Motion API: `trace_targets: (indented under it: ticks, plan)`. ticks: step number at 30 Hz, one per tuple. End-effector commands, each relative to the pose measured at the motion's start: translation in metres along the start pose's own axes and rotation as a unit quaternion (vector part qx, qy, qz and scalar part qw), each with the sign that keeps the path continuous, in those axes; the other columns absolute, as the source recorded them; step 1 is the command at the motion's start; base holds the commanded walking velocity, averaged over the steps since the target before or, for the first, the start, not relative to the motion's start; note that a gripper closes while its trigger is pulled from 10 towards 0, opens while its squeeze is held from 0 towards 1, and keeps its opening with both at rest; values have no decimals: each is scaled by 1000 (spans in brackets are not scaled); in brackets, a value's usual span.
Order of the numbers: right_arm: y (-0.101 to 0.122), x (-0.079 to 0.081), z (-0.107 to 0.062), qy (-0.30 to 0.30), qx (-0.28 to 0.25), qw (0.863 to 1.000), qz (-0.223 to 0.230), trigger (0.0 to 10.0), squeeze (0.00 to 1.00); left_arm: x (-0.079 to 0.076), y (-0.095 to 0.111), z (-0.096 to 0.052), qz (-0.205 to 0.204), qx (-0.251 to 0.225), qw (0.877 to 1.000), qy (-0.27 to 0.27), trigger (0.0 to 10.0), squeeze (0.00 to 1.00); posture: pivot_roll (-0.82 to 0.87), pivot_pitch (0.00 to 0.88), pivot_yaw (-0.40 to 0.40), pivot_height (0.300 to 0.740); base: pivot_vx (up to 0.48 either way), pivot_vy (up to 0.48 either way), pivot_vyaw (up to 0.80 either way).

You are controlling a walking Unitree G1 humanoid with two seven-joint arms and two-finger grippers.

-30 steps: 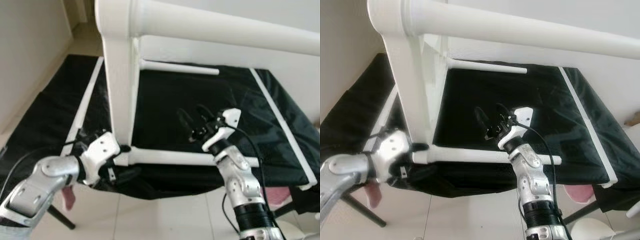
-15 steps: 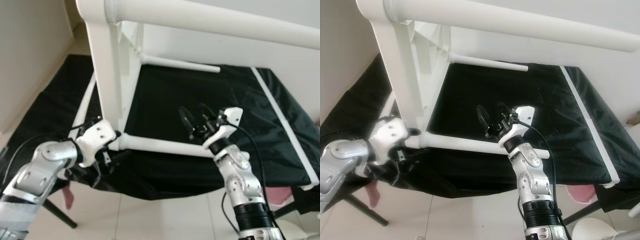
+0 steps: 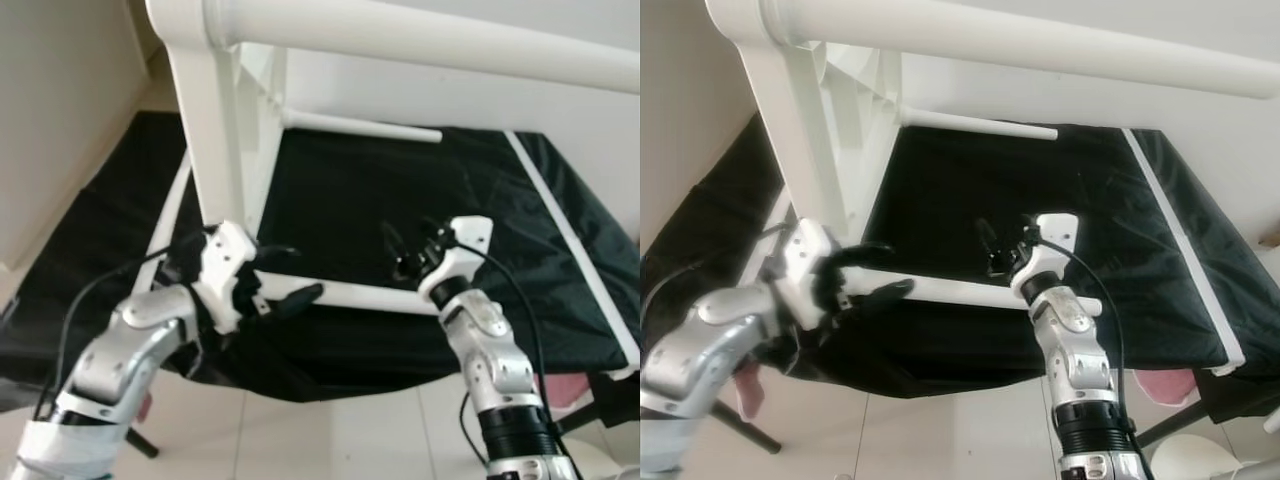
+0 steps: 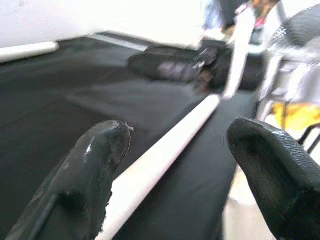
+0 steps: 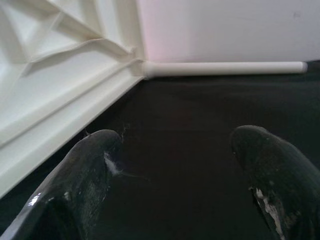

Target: Building children table

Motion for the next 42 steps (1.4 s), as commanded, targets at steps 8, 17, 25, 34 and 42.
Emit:
trace_targets:
  ticks: [8,17,25,34,42]
  plan:
    - [7,-11,-1,-64,-25,997,-45,10000,0,-2,-10,44,-57,-62,989,119,10000,0,6,65,-45,740,0,0,0]
    - [3,-15,-5,-100,-19,994,-51,10000,0,29,-24,38,-99,-69,957,265,10000,0,-13,71,-38,740,0,0,0]
    - [1,-10,-8,-95,-25,994,-44,10000,0,26,-23,35,2,-63,955,289,10000,0,-23,66,-30,740,0,0,0]
    - [-1,-9,-8,-94,-26,994,-54,10000,0,34,-32,34,-12,-61,939,339,10000,0,-36,49,-16,740,0,0,0]
    - [-4,-8,-9,-98,-25,994,-47,10000,0,39,-35,27,7,-55,935,350,10000,0,-27,44,-9,740,0,0,0]
Point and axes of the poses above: a point about 5 cm out from each wrist's last joint towards the gripper, its own z axis pointing out of the wrist towards the gripper, its own y axis along the axis of the wrist's last joint, x = y × z, the point moved 3 cm from there along z, pointing out of the wrist towards the gripper, and after that the axes turned 6 degrees about -z, right-handed, at the moved point
